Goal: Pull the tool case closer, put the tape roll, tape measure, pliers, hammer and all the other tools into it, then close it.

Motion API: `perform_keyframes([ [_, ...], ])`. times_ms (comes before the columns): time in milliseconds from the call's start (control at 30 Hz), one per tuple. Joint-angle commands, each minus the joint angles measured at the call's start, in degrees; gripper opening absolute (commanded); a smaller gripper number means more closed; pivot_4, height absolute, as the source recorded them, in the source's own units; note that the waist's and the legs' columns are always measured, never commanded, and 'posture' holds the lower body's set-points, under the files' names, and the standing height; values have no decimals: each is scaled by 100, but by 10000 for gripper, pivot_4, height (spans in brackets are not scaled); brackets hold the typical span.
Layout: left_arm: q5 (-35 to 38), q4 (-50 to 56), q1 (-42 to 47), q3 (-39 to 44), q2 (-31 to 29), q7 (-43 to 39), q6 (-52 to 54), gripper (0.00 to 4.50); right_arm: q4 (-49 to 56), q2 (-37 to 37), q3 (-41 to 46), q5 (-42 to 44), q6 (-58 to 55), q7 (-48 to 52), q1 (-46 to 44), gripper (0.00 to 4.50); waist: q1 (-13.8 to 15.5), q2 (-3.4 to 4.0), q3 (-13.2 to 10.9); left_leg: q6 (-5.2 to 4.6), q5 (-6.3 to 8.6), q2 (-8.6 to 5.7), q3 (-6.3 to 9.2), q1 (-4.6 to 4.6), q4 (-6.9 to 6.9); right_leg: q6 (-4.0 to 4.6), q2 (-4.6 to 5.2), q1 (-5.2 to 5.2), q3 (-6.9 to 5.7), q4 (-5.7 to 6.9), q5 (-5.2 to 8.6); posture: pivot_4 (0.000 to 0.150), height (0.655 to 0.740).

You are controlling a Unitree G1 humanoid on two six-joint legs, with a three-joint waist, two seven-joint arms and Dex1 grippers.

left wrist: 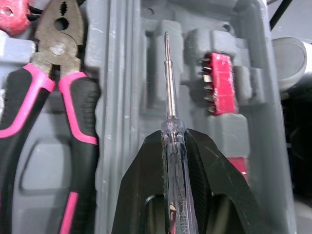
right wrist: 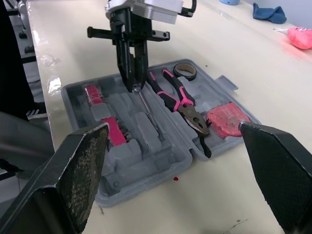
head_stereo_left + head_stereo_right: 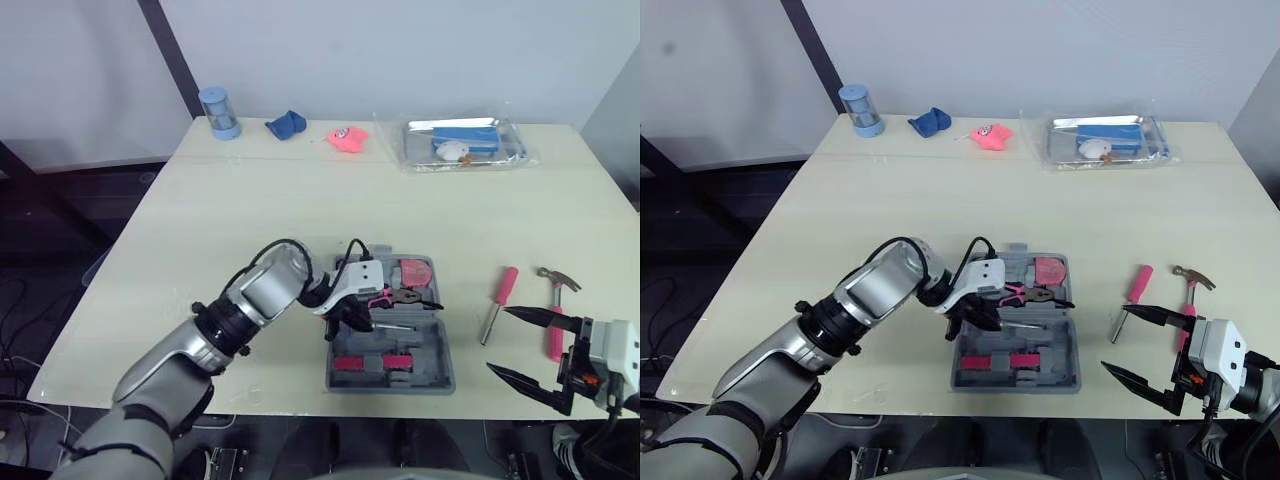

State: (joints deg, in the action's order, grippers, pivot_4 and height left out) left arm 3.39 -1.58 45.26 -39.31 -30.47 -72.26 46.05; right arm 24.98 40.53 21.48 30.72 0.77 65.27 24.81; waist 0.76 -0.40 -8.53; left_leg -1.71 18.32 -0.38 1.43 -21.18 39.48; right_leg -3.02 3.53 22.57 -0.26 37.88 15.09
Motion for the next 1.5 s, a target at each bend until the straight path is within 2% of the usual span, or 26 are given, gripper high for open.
perform_keyframes([
  [33, -178, -174, 181, -143, 123, 14, -103, 1160, 155, 7, 194, 60, 138, -21, 41, 45000, 1, 0, 0, 0, 0, 0, 0, 0, 0, 0, 0, 0, 0, 0, 0, 1500, 7400],
  [333, -315, -193, 177, -295, 139, -184, -88, 1160, 210, -11, 155, 54, 179, -118, 101, 45000, -3, 0, 0, 1, 0, 0, 0, 0, 0, 0, 0, 1, 0, 1, 0, 1500, 7400],
  [1067, -492, -375, 101, -345, 510, -6, -28, 1160, 261, -77, 44, -30, 223, -236, 116, 45000, 8, 0, 0, 1, 0, -1, 1, -1, 2, 0, 1, -1, 0, 2, 0, 1500, 7400],
  [1133, -493, -378, 94, -337, 512, -2, -10, 11486, 255, -78, 37, -41, 232, -232, 119, 45000, 7, 0, 0, 1, 0, -1, 1, -1, 2, 0, 1, -1, 0, 2, 0, 1500, 7400],
  [1167, -498, -374, 86, -338, 506, 0, -12, 13846, 254, -80, 34, -45, 235, -231, 121, 45000, 7, 0, 0, 1, 0, -1, 1, -1, 2, 0, 1, -1, 0, 2, 0, 1500, 7400],
  [1233, -502, -346, 69, -349, 479, -16, -14, 24626, 250, -82, 28, -52, 242, -228, 121, 45000, 7, 0, 0, 10, -6, -1, 1, 0, 5, 0, 1, -1, 0, 4, 0, 1500, 7400],
  [1500, -427, -70, 75, -312, 369, -111, 72, 24626, 206, -76, -19, -61, 275, -219, 89, 45000, -6, 1, 1, -1, 0, 0, 1, 2, 9, 0, -2, -1, 3, 11, 0, 1500, 7400],
])
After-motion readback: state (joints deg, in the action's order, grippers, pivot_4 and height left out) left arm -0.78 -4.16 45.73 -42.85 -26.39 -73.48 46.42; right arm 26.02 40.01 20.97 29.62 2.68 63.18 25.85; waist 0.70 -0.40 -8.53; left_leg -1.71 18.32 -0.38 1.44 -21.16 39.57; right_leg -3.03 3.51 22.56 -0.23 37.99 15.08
